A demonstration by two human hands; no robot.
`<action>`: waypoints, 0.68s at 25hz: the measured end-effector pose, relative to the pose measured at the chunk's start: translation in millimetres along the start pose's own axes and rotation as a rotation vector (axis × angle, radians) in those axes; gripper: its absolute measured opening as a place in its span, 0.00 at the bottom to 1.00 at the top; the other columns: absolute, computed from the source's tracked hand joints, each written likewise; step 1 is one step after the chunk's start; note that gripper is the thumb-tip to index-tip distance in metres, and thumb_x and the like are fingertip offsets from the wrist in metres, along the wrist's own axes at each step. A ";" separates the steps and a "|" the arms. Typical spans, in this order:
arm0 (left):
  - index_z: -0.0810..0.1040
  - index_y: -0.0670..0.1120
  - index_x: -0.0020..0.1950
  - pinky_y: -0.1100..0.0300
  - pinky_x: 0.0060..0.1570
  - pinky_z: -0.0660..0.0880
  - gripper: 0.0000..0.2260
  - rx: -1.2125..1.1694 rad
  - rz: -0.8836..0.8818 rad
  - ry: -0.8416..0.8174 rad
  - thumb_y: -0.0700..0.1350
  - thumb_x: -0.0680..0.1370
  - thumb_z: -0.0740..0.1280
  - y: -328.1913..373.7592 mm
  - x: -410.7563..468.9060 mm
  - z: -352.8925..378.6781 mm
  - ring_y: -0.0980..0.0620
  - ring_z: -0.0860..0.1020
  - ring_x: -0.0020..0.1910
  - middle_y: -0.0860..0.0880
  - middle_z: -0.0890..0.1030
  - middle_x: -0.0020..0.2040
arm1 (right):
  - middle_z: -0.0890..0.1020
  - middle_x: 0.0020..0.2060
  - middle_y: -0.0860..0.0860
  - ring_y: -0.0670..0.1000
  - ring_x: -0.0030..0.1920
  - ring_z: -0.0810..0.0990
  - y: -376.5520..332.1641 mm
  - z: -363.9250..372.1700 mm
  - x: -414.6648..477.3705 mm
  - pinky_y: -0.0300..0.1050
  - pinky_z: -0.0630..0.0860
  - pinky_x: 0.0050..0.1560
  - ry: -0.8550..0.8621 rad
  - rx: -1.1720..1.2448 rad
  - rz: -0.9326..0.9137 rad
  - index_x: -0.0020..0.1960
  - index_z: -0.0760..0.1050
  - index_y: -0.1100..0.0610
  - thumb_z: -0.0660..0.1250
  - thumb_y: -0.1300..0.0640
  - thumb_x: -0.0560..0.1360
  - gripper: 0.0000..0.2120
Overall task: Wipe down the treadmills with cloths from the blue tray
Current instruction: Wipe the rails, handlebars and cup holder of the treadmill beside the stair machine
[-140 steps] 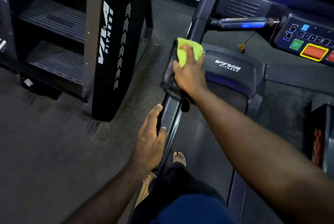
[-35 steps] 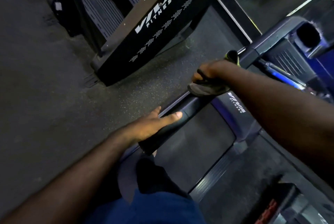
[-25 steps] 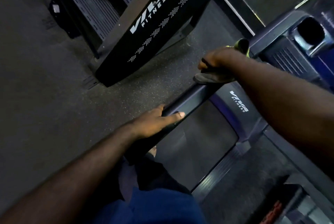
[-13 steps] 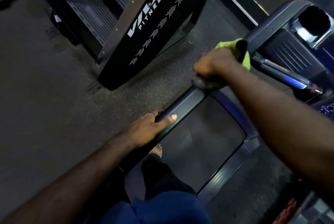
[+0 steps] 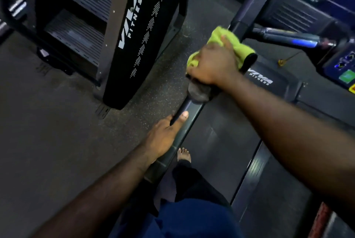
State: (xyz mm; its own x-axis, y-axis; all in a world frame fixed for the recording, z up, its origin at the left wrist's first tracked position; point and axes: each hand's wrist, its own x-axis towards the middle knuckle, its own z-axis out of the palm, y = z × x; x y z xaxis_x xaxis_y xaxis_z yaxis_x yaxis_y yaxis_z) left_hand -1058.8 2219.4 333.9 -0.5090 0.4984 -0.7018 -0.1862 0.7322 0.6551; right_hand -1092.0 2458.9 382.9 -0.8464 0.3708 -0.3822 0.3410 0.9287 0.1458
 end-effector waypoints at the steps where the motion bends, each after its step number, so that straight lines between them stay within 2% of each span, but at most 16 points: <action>1: 0.64 0.60 0.82 0.45 0.78 0.62 0.41 -0.010 0.004 -0.029 0.80 0.74 0.52 1.5 -3.0 -1.2 0.47 0.67 0.79 0.54 0.70 0.79 | 0.73 0.76 0.55 0.56 0.79 0.65 8.9 -5.5 8.4 0.78 0.45 0.77 0.027 0.068 0.110 0.66 0.82 0.50 0.59 0.31 0.74 0.32; 2: 0.59 0.58 0.84 0.46 0.81 0.56 0.42 -0.041 0.009 -0.056 0.79 0.75 0.50 -1.0 -7.0 -3.4 0.49 0.60 0.82 0.54 0.62 0.83 | 0.62 0.83 0.54 0.56 0.83 0.55 12.7 -9.1 10.2 0.82 0.43 0.75 0.054 0.194 0.225 0.68 0.80 0.46 0.62 0.32 0.72 0.30; 3: 0.58 0.57 0.85 0.47 0.82 0.53 0.43 -0.077 0.021 -0.086 0.79 0.75 0.49 -6.6 -10.2 -6.6 0.52 0.57 0.83 0.55 0.59 0.84 | 0.51 0.85 0.52 0.57 0.85 0.46 8.2 -6.6 5.4 0.83 0.47 0.73 0.083 0.338 0.305 0.69 0.78 0.42 0.66 0.34 0.70 0.29; 4: 0.60 0.56 0.84 0.46 0.82 0.53 0.44 -0.103 0.036 -0.115 0.80 0.75 0.49 -12.5 -14.9 -9.8 0.53 0.58 0.83 0.55 0.60 0.84 | 0.44 0.86 0.51 0.58 0.85 0.40 -5.5 0.5 -8.8 0.81 0.53 0.74 0.138 0.472 0.344 0.69 0.77 0.39 0.69 0.37 0.68 0.29; 6: 0.70 0.54 0.80 0.47 0.80 0.61 0.44 -0.097 0.038 -0.171 0.80 0.74 0.50 -31.7 -27.4 -18.8 0.54 0.67 0.79 0.53 0.71 0.79 | 0.37 0.85 0.51 0.61 0.84 0.36 -61.8 30.3 -66.3 0.68 0.60 0.79 0.242 0.694 0.396 0.71 0.73 0.36 0.73 0.42 0.67 0.33; 8: 0.78 0.51 0.73 0.48 0.73 0.71 0.36 -0.113 0.010 -0.192 0.74 0.78 0.54 -55.1 -41.7 -34.0 0.52 0.77 0.70 0.50 0.81 0.70 | 0.34 0.84 0.54 0.62 0.85 0.42 -126.4 59.6 -136.0 0.55 0.58 0.82 0.293 0.922 0.410 0.76 0.66 0.34 0.77 0.46 0.68 0.40; 10: 0.79 0.49 0.67 0.48 0.58 0.80 0.24 -0.150 -0.075 -0.154 0.65 0.85 0.56 -73.4 -54.6 -51.0 0.47 0.84 0.57 0.45 0.84 0.61 | 0.40 0.84 0.56 0.62 0.83 0.57 -153.6 69.7 -163.5 0.44 0.63 0.76 0.310 1.149 0.447 0.78 0.61 0.31 0.78 0.49 0.70 0.44; 12: 0.74 0.48 0.71 0.48 0.47 0.84 0.21 -0.159 -0.139 -0.103 0.61 0.86 0.57 -85.0 -60.9 -69.9 0.42 0.86 0.51 0.41 0.84 0.58 | 0.52 0.83 0.57 0.63 0.75 0.71 -146.5 59.9 -151.8 0.44 0.68 0.70 0.265 1.231 0.533 0.77 0.59 0.27 0.79 0.49 0.70 0.44; 14: 0.74 0.49 0.75 0.46 0.49 0.84 0.24 -0.082 -0.045 -0.033 0.62 0.85 0.58 -85.7 -64.1 -82.8 0.42 0.86 0.52 0.45 0.85 0.57 | 0.63 0.78 0.57 0.62 0.68 0.77 -136.8 50.4 -136.2 0.49 0.73 0.68 0.351 1.246 0.635 0.76 0.59 0.27 0.77 0.47 0.70 0.43; 15: 0.78 0.52 0.71 0.44 0.52 0.82 0.23 -0.057 0.028 0.024 0.64 0.84 0.58 -82.8 -66.4 -86.3 0.43 0.86 0.52 0.48 0.86 0.55 | 0.67 0.76 0.56 0.61 0.67 0.78 -145.3 53.5 -141.6 0.50 0.74 0.67 0.385 1.247 0.681 0.77 0.57 0.27 0.76 0.47 0.71 0.43; 17: 0.84 0.58 0.55 0.40 0.58 0.79 0.23 -0.001 0.147 0.108 0.72 0.77 0.59 -73.2 -70.4 -90.7 0.43 0.84 0.53 0.48 0.86 0.52 | 0.70 0.76 0.53 0.59 0.68 0.77 -190.2 63.1 -183.8 0.50 0.74 0.64 0.409 1.289 0.735 0.80 0.53 0.29 0.75 0.46 0.73 0.44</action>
State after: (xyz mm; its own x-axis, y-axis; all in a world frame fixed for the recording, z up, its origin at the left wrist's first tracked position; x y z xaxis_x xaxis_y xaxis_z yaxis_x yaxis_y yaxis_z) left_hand -1085.6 2088.7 360.7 -0.6181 0.5476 -0.5640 -0.1038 0.6543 0.7491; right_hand -975.5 2213.7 367.9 -0.3158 0.9061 -0.2816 0.6483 -0.0107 -0.7613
